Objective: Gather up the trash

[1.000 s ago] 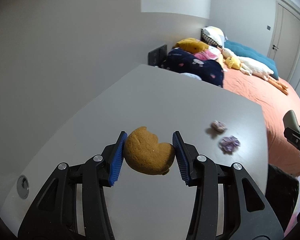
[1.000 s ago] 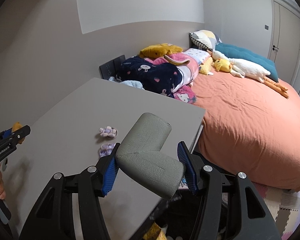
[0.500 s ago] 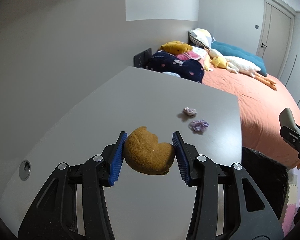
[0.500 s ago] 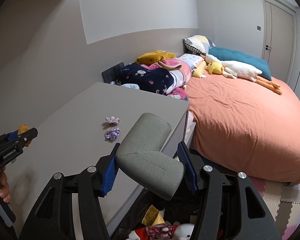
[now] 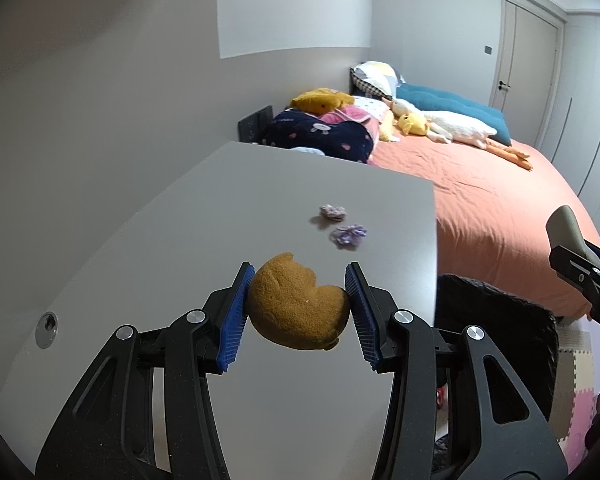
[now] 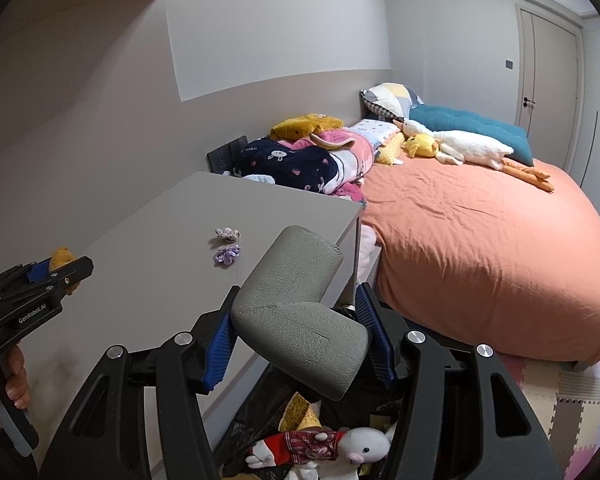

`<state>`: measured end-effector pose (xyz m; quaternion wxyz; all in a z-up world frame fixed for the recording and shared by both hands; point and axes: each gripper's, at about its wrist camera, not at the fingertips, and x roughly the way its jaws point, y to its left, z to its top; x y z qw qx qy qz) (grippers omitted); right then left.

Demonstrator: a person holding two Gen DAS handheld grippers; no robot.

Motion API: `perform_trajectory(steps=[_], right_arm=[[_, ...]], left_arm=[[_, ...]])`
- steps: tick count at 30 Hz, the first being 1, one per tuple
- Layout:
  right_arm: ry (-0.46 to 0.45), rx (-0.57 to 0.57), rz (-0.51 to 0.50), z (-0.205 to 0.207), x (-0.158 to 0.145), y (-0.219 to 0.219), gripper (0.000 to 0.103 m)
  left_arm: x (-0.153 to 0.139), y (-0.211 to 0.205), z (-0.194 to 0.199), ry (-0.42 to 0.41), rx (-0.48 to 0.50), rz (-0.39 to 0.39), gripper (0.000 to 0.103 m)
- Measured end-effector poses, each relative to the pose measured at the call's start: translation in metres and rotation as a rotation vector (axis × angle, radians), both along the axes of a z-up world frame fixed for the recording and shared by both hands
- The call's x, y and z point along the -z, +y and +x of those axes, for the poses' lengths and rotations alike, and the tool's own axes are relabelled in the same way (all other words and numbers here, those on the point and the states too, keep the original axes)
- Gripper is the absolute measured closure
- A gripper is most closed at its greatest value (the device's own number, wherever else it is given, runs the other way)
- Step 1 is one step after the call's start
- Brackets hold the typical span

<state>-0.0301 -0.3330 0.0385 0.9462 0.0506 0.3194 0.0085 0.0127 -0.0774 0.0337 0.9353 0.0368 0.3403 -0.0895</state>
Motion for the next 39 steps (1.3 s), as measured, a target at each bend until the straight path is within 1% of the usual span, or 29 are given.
perform_trajectory(steps=[13, 25, 39], right_arm=[[-0.020, 0.054, -0.007, -0.038, 0.002, -0.027, 0.045], [-0.026, 0.127, -0.004, -0.060, 0.006, -0.061, 0.044], [-0.033, 0.237, -0.019, -0.085, 0.006, -0.102, 0.044]], left_arm=[[0.004, -0.034, -0.020, -0.003, 0.079, -0.003, 0.056], [0.009, -0.078, -0.033, 0.012, 0.168, -0.011, 0.056], [0.008, -0.134, -0.049, 0.013, 0.307, 0.001, 0.056]])
